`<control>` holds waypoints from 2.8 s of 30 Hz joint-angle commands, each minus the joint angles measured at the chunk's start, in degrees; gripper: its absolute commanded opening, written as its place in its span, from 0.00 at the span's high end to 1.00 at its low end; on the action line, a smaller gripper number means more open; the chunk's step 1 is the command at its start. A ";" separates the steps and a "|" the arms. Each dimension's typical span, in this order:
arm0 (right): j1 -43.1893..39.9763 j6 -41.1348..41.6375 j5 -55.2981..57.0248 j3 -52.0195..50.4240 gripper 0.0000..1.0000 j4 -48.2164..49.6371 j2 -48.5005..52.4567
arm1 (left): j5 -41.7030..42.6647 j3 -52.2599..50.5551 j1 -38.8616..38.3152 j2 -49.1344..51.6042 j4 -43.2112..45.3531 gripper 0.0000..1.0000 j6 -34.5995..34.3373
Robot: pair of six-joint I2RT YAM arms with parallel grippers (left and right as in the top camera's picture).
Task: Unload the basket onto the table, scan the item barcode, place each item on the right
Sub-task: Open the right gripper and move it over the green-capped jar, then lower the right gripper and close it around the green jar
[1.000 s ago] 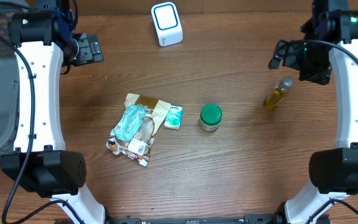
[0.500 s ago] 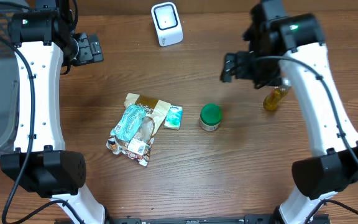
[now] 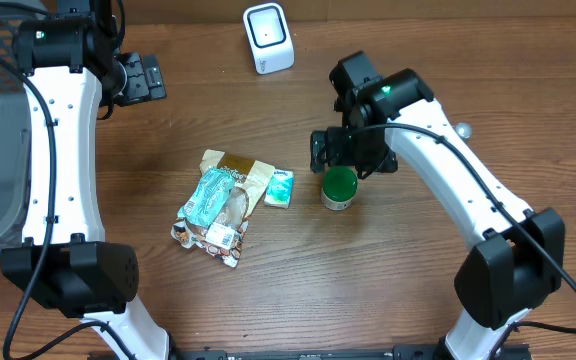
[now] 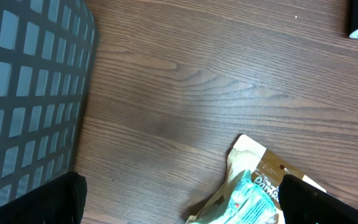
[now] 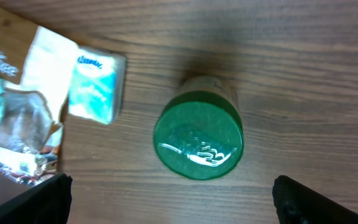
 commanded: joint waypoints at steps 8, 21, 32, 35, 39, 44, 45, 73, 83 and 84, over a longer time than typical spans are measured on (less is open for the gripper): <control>0.09 3.26 0.07 -10.40 0.00 7.43 -0.74 | -0.11 0.76 0.20 -0.90 0.07 0.01 -0.57; 1.60 3.15 5.42 -15.45 0.00 14.27 -0.74 | -0.11 0.76 0.20 -0.90 0.07 0.00 -0.59; 2.91 3.17 3.30 -15.45 0.23 16.35 -0.74 | -0.11 0.76 0.20 -0.90 0.07 0.01 -0.59; 2.91 3.17 3.69 -15.45 0.32 16.17 -0.74 | -0.11 0.76 0.20 -0.90 0.07 0.00 -0.57; 2.91 3.17 5.33 -15.45 0.36 16.04 -0.74 | -0.11 0.76 0.20 -0.90 0.07 0.00 -0.59; 2.89 3.45 7.63 -15.47 0.41 16.13 -0.74 | -0.11 0.76 0.20 -0.90 0.07 0.01 -0.59; 2.89 4.42 8.11 -15.47 0.41 16.11 -0.74 | -0.11 0.76 0.20 -0.90 0.07 0.00 -0.57; 2.89 13.20 17.64 -15.45 0.00 15.50 -0.74 | -0.11 0.76 0.20 -0.90 0.07 0.00 -0.57; 2.89 13.00 17.51 -15.47 0.00 15.91 -0.55 | -0.11 0.76 0.20 -0.90 0.07 0.00 -0.57; 2.89 13.00 17.51 -15.47 0.00 15.89 -0.42 | -0.11 0.76 0.20 -0.90 0.07 0.00 -0.57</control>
